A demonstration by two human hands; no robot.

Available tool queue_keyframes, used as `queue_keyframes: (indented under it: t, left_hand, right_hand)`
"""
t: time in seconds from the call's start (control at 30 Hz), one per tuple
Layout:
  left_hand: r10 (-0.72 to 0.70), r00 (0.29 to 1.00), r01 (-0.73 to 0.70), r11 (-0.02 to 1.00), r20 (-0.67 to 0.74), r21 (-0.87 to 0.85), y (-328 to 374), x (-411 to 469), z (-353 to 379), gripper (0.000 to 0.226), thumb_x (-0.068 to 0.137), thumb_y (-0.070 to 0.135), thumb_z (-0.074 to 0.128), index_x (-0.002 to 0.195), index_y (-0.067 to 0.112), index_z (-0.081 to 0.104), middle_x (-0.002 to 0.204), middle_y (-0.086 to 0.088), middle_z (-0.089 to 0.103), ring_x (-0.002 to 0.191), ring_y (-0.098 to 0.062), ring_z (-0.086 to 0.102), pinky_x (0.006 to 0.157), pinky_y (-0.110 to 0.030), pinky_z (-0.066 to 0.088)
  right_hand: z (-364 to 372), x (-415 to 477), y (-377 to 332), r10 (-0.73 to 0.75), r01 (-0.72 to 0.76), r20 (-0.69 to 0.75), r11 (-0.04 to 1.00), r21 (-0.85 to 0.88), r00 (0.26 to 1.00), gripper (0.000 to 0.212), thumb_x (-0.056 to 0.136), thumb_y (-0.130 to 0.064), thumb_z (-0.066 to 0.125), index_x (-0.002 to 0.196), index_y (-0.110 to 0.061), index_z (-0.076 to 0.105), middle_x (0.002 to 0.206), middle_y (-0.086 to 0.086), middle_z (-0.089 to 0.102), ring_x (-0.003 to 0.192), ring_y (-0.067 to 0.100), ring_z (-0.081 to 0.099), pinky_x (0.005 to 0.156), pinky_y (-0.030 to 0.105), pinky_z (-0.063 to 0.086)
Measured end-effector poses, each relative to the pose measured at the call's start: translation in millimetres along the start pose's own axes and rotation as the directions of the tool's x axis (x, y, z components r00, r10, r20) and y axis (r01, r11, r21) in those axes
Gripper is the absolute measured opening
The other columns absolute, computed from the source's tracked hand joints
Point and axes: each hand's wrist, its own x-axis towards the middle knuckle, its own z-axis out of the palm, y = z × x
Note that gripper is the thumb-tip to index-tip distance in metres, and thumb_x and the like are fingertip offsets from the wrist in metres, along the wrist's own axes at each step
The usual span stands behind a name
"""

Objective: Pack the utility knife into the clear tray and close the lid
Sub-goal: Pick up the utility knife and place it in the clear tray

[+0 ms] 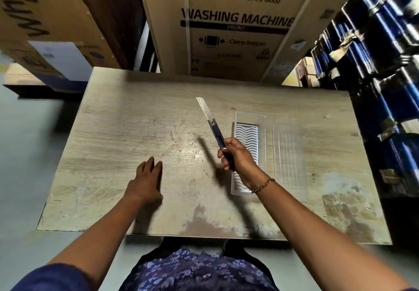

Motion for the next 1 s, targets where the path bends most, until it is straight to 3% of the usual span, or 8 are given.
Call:
queue_keyframes:
  t: [0.07, 0.17, 0.23, 0.33, 0.47, 0.6, 0.83, 1.0]
  left_hand:
    - [-0.003, 1.000, 0.003, 1.000, -0.003, -0.002, 0, 0, 0, 0.115, 0.067, 0.027, 0.079, 0.157, 0.026, 0.008, 0.168, 0.001, -0.006, 0.154, -0.026, -0.004, 0.100, -0.053, 0.048]
    - [0.000, 1.000, 0.000, 1.000, -0.008, -0.002, 0, -1, 0, 0.115, 0.067, 0.027, 0.079, 0.157, 0.026, 0.008, 0.168, 0.001, -0.006, 0.154, -0.026, -0.004, 0.100, -0.053, 0.048]
    - [0.000, 1.000, 0.000, 1.000, -0.009, 0.001, -1, 0, 1, 0.116, 0.067, 0.027, 0.079, 0.157, 0.027, 0.007, 0.168, 0.002, -0.006, 0.154, -0.026, -0.004, 0.101, -0.053, 0.048]
    - [-0.001, 1.000, 0.001, 1.000, -0.009, 0.001, 0, 0, 1, 0.116, 0.066, 0.027, 0.078, 0.158, 0.027, 0.006, 0.168, 0.002, -0.007, 0.154, -0.026, -0.004, 0.103, -0.053, 0.047]
    - [0.003, 1.000, -0.003, 1.000, -0.016, 0.004, 0, 0, 0, 0.117, 0.066, 0.028, 0.078, 0.158, 0.027, 0.006, 0.168, 0.002, -0.007, 0.154, -0.026, -0.004, 0.103, -0.053, 0.048]
    - [0.002, 1.000, -0.002, 1.000, -0.011, 0.009, 0, 1, 0, 0.118, 0.066, 0.030, 0.080, 0.158, 0.027, 0.005, 0.168, 0.002, -0.008, 0.154, -0.025, -0.004, 0.105, -0.053, 0.047]
    - [0.000, 1.000, 0.000, 1.000, -0.008, 0.006, 0, 1, 1, 0.119, 0.066, 0.031, 0.079, 0.158, 0.027, 0.004, 0.168, 0.003, -0.009, 0.154, -0.024, -0.005, 0.107, -0.054, 0.046]
    - [0.003, 1.000, -0.003, 1.000, -0.004, 0.003, 0, 1, 1, 0.120, 0.067, 0.031, 0.080, 0.158, 0.027, 0.003, 0.168, 0.002, -0.010, 0.154, -0.025, -0.006, 0.108, -0.054, 0.045]
  right_hand:
    - [-7, -6, -10, -0.043, 0.042, -0.025, 0.999, -0.031, 0.999, 0.016, 0.094, -0.022, 0.041, 0.098, -0.014, 0.055, 0.066, 0.000, 0.054, 0.047, 0.012, 0.040, 0.049, 0.027, 0.030]
    - [-14, -18, -27, -0.065, 0.058, -0.084, 0.995, -0.081, 0.994, 0.049, 0.088, -0.063, 0.049, 0.081, -0.016, 0.063, 0.058, -0.003, 0.051, 0.044, 0.010, 0.040, 0.045, 0.025, 0.030]
    - [-17, -24, -37, -0.085, 0.069, -0.154, 0.992, -0.103, 0.984, 0.057, 0.085, -0.071, 0.050, 0.070, -0.017, 0.061, 0.054, -0.003, 0.049, 0.043, 0.009, 0.040, 0.044, 0.023, 0.030]
    - [-21, -27, -43, -0.124, 0.119, -0.194, 0.992, -0.037, 0.973, 0.045, 0.094, -0.053, 0.053, 0.070, -0.016, 0.063, 0.053, -0.002, 0.049, 0.043, 0.010, 0.039, 0.042, 0.021, 0.029]
    - [-26, -31, -45, -0.166, 0.178, -0.114, 0.979, 0.104, 0.980, 0.022, 0.101, -0.016, 0.045, 0.099, -0.012, 0.066, 0.074, 0.005, 0.062, 0.049, 0.010, 0.044, 0.043, 0.020, 0.035]
    - [-28, -35, -44, -0.175, 0.186, -0.069, 0.961, 0.203, 0.982, 0.043, 0.096, 0.007, 0.034, 0.128, -0.007, 0.058, 0.101, 0.010, 0.071, 0.059, 0.011, 0.054, 0.055, 0.022, 0.051]
    - [-34, -45, -44, -0.203, 0.204, -0.031, 0.938, 0.279, 0.979, 0.056, 0.090, 0.015, 0.032, 0.140, -0.003, 0.051, 0.129, 0.021, 0.065, 0.073, 0.013, 0.063, 0.072, 0.025, 0.059]
    - [-39, -52, -44, -0.172, 0.172, -0.032, 0.919, 0.356, 0.985, 0.056, 0.086, 0.014, 0.035, 0.133, -0.005, 0.057, 0.118, 0.015, 0.068, 0.084, 0.020, 0.067, 0.072, 0.032, 0.060]
